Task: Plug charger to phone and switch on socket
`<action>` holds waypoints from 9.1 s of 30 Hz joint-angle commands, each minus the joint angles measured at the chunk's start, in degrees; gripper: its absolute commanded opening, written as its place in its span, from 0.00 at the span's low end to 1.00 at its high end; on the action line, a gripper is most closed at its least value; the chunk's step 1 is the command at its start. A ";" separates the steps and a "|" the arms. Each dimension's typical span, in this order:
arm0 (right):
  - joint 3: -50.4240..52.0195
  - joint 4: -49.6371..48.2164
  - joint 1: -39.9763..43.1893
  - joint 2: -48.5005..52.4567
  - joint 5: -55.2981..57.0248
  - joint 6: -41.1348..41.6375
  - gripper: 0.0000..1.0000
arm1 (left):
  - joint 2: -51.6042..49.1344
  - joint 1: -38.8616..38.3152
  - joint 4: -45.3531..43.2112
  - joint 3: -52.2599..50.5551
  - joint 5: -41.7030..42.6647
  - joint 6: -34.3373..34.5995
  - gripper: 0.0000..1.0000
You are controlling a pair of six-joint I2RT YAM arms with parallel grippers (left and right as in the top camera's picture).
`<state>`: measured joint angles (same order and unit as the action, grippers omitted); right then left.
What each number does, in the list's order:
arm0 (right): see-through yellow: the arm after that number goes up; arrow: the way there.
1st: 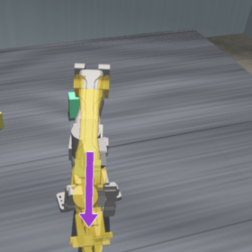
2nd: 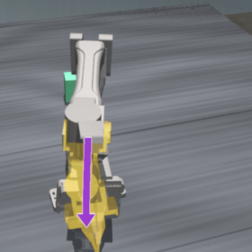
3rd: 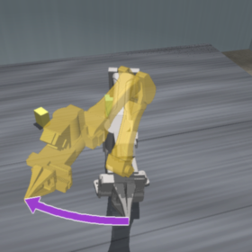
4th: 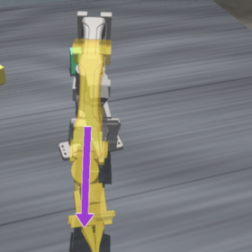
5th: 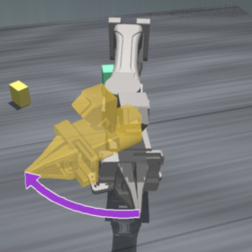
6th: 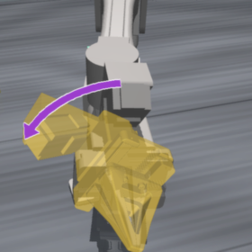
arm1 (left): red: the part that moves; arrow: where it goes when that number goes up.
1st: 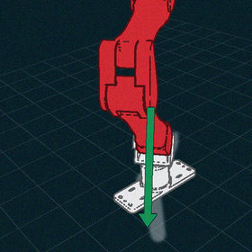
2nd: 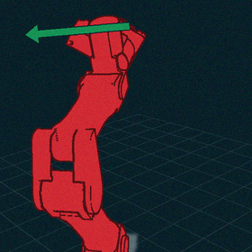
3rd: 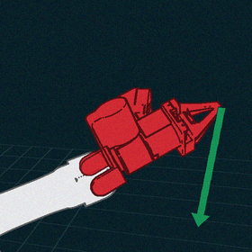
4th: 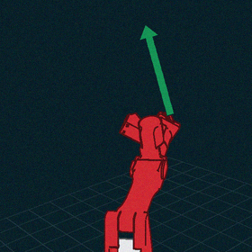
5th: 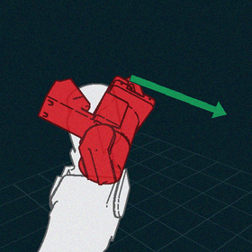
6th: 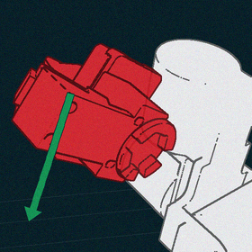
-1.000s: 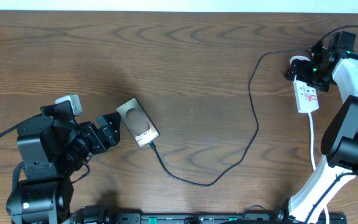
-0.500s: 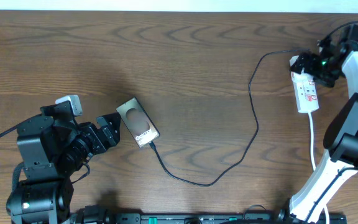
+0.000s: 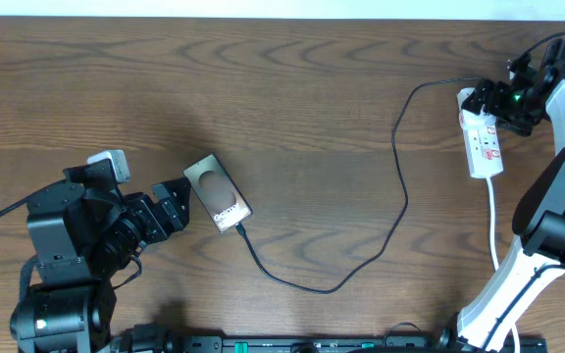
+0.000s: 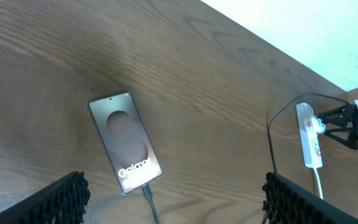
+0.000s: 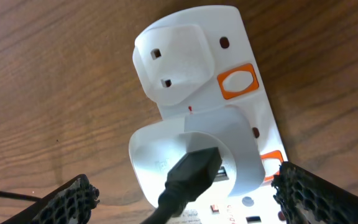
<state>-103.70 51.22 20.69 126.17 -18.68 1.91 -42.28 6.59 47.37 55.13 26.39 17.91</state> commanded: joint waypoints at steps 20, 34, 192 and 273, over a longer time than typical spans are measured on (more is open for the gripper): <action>5.25 -4.11 -3.76 0.20 -0.94 -0.85 0.92 | 0.04 0.02 0.50 0.11 -2.08 -0.76 0.88; 6.32 -4.46 -4.11 0.20 -1.01 -0.17 0.93 | 0.04 0.02 0.59 0.11 -2.08 -0.76 0.88; 5.51 17.86 -4.17 -44.09 11.26 12.41 0.99 | 35.87 -4.44 -43.69 -38.91 -6.56 -1.36 0.88; 53.31 -39.76 -18.47 -81.18 11.67 16.31 0.99 | 42.05 -5.55 -43.78 -54.73 -15.98 -2.01 0.88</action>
<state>-59.81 17.63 4.08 50.06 -7.57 17.63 -0.60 1.28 1.39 1.28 10.31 16.47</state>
